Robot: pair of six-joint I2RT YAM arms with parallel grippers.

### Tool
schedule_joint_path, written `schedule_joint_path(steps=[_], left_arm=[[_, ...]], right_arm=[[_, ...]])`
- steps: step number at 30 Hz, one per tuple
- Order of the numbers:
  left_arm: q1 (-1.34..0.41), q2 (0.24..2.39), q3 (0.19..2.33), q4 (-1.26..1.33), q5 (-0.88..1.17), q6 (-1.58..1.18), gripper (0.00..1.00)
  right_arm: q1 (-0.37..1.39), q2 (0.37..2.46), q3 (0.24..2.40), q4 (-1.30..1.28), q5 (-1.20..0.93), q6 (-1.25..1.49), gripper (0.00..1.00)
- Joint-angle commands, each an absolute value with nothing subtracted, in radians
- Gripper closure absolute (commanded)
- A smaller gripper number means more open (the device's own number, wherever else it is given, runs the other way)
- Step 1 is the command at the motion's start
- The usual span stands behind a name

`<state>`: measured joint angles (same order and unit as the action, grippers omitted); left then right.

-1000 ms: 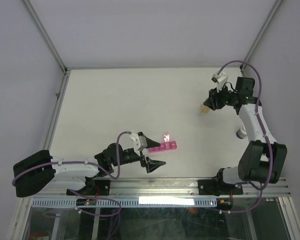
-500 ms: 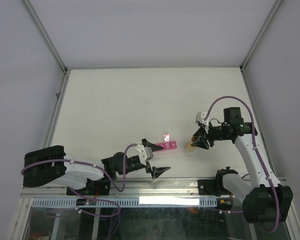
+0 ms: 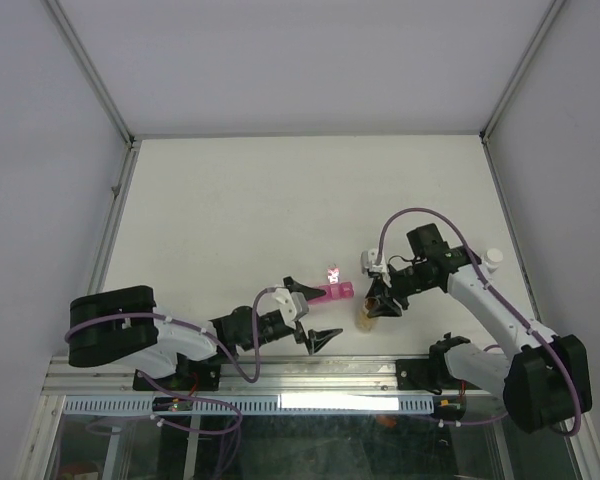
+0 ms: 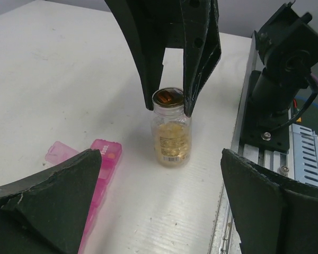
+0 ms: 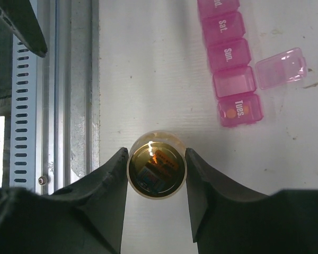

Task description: Sort the pills into containers

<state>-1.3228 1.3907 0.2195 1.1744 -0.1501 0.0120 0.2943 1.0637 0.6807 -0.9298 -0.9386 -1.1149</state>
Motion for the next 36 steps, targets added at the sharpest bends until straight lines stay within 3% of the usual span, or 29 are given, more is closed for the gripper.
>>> schedule_joint_path(steps=[1,8,13,21,32,36], left_arm=[[-1.331,1.422,0.242,1.269,-0.170,0.020,0.01],[-1.368,1.536,0.253,1.361,-0.189,0.118,0.01],[-1.402,1.646,0.299,1.409,-0.247,0.170,0.01],[-1.440,1.868,0.391,1.585,-0.365,0.212,0.01],[-1.445,2.060,0.483,1.716,-0.363,0.182,0.01],[-1.445,2.093,0.506,1.741,-0.367,0.186,0.05]], right_arm=[[0.386,1.075,0.668,-0.804,-0.866,-1.017,0.78],[0.423,1.049,0.675,-0.797,-0.843,-0.981,0.40],[0.388,0.951,0.711,-0.852,-0.863,-1.000,0.21],[0.263,0.960,0.756,-1.010,-0.980,-1.134,0.19],[0.243,0.973,0.754,-1.023,-0.990,-1.152,0.19],[0.239,0.974,0.750,-1.024,-0.990,-1.155,0.19]])
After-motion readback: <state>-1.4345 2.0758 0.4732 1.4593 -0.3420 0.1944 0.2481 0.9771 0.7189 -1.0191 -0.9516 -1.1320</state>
